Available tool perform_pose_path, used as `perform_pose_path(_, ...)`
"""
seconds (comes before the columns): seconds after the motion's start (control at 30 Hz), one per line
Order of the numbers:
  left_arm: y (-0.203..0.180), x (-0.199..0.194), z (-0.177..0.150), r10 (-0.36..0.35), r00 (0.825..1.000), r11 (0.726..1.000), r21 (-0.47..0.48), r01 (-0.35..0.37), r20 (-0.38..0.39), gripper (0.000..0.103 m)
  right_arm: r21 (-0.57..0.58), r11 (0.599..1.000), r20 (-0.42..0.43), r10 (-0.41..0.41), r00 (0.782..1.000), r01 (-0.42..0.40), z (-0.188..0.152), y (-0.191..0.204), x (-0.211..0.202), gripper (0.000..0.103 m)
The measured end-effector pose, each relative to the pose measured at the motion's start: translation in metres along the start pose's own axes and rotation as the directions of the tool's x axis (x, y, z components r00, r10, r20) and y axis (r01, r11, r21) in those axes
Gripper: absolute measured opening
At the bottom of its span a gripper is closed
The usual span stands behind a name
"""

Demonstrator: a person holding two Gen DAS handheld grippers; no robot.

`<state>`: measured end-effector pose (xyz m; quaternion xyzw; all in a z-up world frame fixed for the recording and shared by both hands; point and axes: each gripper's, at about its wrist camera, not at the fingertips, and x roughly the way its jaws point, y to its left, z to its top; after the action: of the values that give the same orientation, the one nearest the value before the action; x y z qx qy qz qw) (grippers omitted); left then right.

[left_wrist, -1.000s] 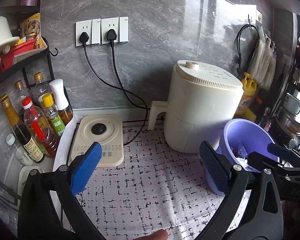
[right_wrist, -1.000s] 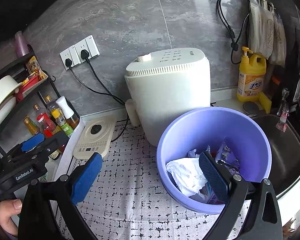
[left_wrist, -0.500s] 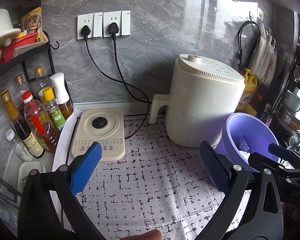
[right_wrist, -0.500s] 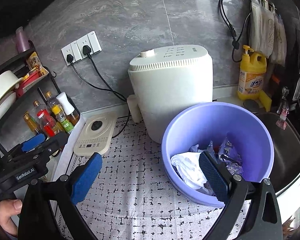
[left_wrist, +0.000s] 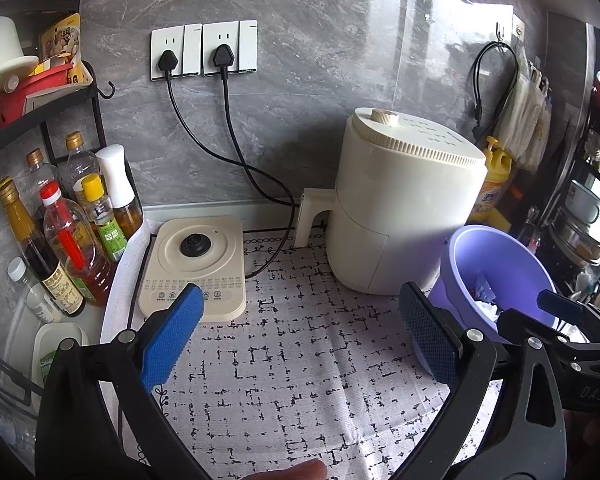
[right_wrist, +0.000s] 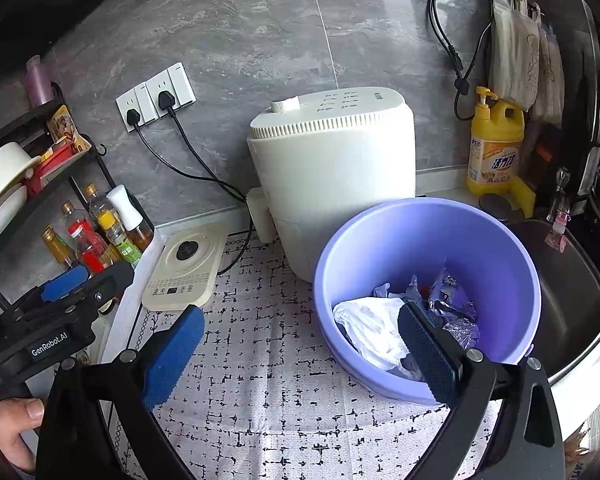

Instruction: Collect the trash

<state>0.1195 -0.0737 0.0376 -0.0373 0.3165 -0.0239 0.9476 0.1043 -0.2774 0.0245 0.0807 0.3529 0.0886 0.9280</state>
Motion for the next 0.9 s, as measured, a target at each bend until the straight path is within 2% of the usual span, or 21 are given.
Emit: perform_pose_path(0.9,0.0011,-0.0015,-0.0010,0.012,1.000,1.000,0.001,-0.012,0.003,0.097,0.001,1.000,0.003,0.000,1.000,0.000,-0.0021,0.0002,-0.0009,0.095)
